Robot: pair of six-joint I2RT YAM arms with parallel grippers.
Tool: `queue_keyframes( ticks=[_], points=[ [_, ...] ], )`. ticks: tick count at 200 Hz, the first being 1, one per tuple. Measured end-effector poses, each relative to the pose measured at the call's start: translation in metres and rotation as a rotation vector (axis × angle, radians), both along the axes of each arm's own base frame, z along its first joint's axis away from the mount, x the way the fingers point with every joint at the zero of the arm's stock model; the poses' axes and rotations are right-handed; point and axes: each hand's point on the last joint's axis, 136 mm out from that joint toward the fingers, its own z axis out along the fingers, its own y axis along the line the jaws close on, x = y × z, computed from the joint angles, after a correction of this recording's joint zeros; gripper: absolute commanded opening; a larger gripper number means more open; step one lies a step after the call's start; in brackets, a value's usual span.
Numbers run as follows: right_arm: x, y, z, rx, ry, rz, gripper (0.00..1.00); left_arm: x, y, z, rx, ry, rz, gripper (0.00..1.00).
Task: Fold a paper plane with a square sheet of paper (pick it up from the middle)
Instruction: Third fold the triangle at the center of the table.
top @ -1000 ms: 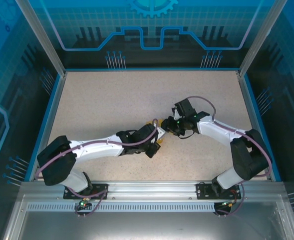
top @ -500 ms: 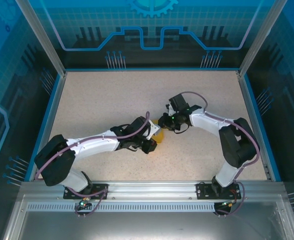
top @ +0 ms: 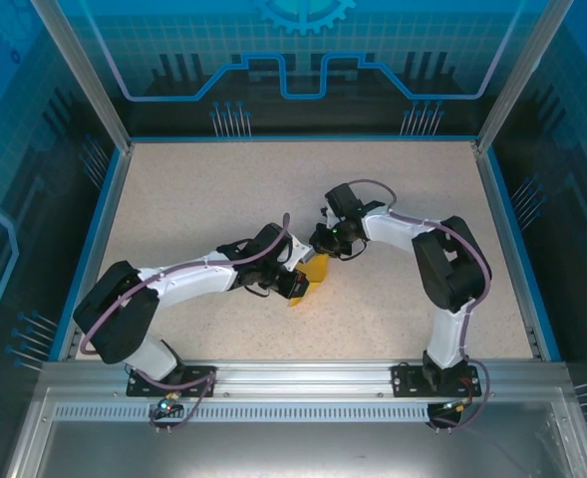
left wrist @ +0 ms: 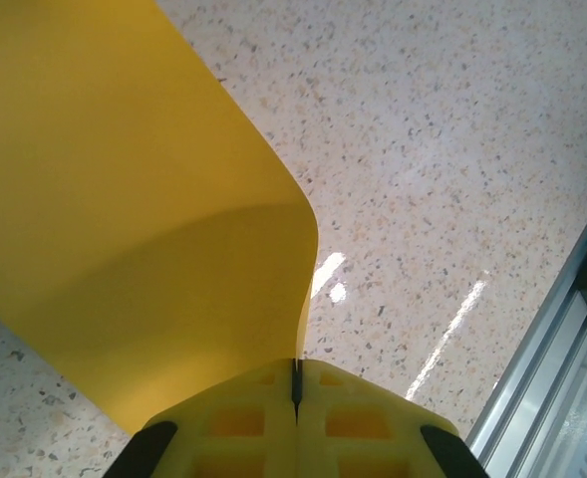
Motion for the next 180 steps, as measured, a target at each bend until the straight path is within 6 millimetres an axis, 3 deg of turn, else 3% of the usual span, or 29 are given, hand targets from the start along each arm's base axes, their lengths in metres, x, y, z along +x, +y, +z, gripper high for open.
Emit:
queue_keyframes(
  ticks=[39, 125, 180],
  points=[
    [-0.006, -0.005, -0.022, -0.046, 0.046, 0.016, 0.19, 0.003, 0.005, -0.014, 0.007, 0.057, 0.013, 0.0],
    [-0.005, -0.004, -0.021, -0.06, 0.029, 0.034, 0.18, 0.023, 0.015, -0.024, 0.006, 0.112, 0.051, 0.0],
    [-0.005, -0.004, -0.022, -0.061, 0.028, 0.037, 0.18, 0.025, 0.018, -0.028, 0.016, 0.121, 0.052, 0.0]
  ],
)
